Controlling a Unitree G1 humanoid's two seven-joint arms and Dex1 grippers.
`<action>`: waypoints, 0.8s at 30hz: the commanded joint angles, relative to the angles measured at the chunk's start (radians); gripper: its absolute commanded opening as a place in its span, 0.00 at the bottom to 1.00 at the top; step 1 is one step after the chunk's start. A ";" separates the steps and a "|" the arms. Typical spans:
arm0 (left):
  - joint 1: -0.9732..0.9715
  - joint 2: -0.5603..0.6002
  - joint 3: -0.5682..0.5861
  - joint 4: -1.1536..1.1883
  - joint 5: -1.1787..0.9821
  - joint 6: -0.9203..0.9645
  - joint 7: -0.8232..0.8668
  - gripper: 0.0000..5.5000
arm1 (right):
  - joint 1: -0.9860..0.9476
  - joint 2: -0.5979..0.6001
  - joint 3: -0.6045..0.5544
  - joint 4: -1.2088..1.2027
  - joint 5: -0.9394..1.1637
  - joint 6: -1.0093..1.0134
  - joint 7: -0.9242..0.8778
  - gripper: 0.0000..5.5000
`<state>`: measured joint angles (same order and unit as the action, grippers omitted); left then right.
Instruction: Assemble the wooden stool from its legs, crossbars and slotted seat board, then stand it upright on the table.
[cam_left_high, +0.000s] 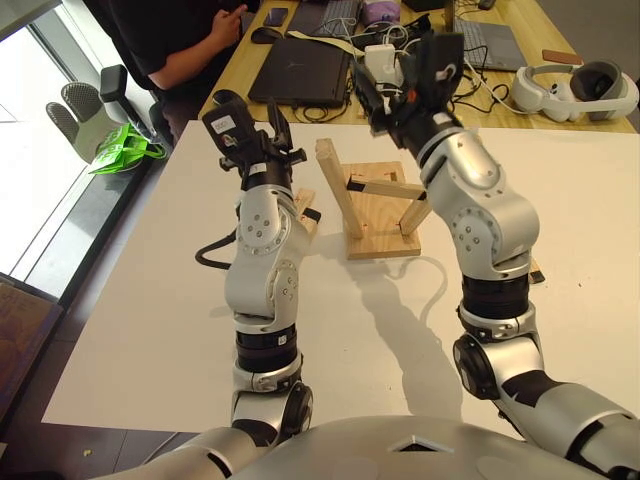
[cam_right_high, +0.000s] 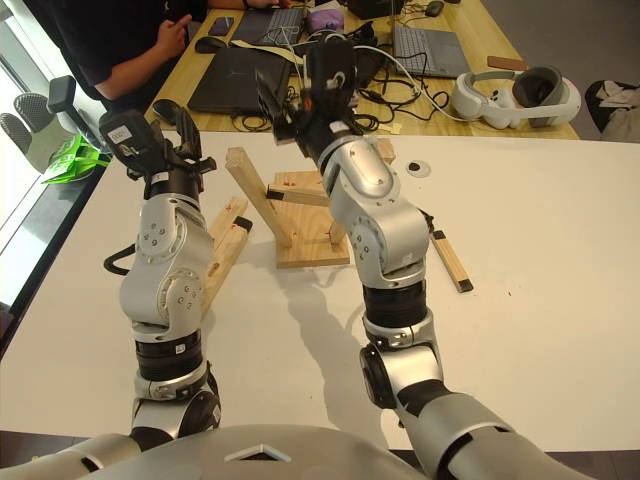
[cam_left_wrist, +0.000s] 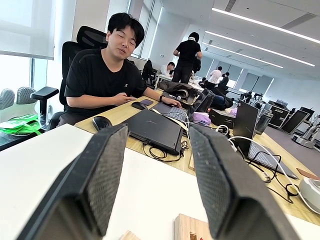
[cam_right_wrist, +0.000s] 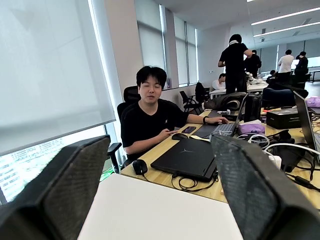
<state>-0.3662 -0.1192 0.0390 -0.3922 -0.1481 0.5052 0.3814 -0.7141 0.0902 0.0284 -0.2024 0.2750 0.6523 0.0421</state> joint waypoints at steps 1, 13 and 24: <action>0.011 -0.033 0.002 -0.005 0.005 0.007 0.000 0.41 | 0.087 -0.026 0.049 -0.026 -0.039 0.038 -0.007 0.68; 0.004 -0.029 0.008 -0.005 0.007 0.014 -0.006 0.41 | 0.330 -0.159 0.258 0.176 -0.199 0.065 0.039 0.68; -0.005 -0.030 0.009 0.007 0.007 0.007 -0.008 0.41 | 0.320 -0.097 0.187 0.221 -0.169 -0.042 0.046 0.68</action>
<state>-0.3687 -0.1215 0.0485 -0.3942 -0.1478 0.5095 0.3776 -0.4339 -0.0301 0.2592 -0.0373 0.0941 0.6043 0.1061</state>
